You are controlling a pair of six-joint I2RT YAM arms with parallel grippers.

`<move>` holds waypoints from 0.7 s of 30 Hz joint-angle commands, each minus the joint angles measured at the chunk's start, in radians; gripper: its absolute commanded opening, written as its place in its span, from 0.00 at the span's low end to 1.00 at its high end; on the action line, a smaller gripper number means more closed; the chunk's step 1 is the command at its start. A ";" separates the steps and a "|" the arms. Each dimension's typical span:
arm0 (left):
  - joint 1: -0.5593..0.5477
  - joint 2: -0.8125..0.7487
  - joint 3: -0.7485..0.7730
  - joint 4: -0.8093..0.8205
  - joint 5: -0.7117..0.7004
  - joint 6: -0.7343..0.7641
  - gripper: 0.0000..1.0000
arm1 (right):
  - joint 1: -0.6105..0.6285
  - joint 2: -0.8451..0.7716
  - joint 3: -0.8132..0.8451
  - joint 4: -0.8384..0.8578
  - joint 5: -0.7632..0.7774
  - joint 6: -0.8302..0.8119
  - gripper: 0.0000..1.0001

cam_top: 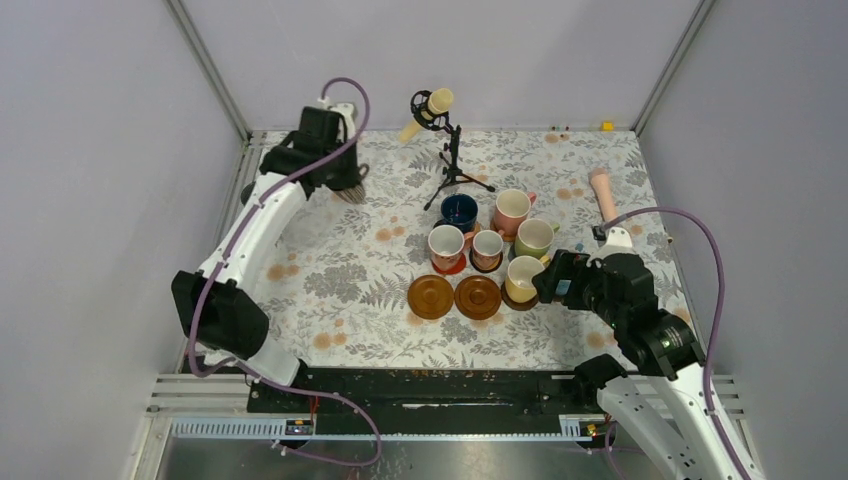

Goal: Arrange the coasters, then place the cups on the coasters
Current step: Pick up the cup at the corner of the board, then place the cup on the coaster.

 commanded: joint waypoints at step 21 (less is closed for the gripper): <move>-0.832 -0.085 -0.073 0.064 -0.293 -0.043 0.00 | -0.004 -0.158 0.051 -0.093 0.155 0.111 0.99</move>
